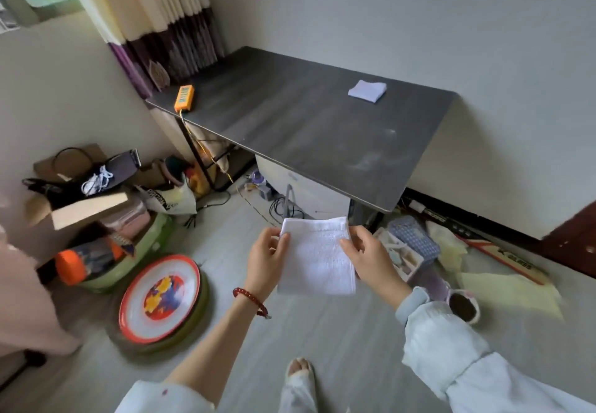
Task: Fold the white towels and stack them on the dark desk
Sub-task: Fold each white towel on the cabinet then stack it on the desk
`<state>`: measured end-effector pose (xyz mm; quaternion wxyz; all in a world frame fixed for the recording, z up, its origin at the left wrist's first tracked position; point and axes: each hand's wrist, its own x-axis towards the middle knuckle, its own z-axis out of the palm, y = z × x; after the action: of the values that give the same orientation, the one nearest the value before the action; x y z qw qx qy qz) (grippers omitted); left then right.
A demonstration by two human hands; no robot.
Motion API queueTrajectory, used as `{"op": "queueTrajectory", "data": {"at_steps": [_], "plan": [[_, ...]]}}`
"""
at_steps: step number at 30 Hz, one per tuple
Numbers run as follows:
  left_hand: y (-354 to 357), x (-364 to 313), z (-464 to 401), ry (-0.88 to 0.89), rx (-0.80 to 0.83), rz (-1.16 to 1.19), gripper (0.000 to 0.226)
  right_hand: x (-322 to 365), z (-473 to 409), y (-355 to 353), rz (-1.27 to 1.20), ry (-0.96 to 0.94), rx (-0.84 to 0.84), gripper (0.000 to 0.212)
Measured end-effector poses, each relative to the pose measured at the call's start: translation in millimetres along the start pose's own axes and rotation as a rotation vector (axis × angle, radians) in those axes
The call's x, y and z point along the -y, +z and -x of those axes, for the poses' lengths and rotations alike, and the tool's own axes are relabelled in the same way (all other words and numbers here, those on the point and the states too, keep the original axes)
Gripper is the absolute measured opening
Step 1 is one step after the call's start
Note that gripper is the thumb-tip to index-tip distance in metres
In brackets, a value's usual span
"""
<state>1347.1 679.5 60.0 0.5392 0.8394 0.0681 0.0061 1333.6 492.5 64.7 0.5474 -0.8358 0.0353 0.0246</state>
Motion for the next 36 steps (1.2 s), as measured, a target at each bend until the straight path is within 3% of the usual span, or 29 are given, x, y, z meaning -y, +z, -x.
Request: {"op": "queueTrajectory", "data": {"at_steps": [6, 13, 19, 24, 28, 36], "plan": [[-1.6, -19.0, -180.7, 0.017, 0.104, -0.037, 0.015, 30.3, -154.5, 11.7, -0.059, 0.102, -0.067, 0.003], [54.3, -33.6, -370.2, 0.043, 0.199, -0.046, 0.013, 15.9, -325.0, -5.7, -0.127, 0.236, -0.065, 0.017], [92.3, -50.1, -517.6, -0.007, 0.335, -0.048, 0.011, 10.6, -472.0, -24.4, -0.072, 0.351, -0.052, 0.014], [129.8, -80.0, -609.8, -0.018, 0.526, -0.042, 0.008, 6.5, -553.4, -46.8, -0.042, 0.420, -0.228, 0.010], [178.4, -105.4, -680.9, 0.008, 0.623, -0.016, 0.011, -2.0, -617.1, -75.0, -0.015, 0.454, -0.380, 0.020], [291.5, -125.3, -800.9, 0.103, 0.709, -0.016, 0.021, -54.3, -739.6, -124.6, 0.070, 0.518, -0.652, 0.024]]}}
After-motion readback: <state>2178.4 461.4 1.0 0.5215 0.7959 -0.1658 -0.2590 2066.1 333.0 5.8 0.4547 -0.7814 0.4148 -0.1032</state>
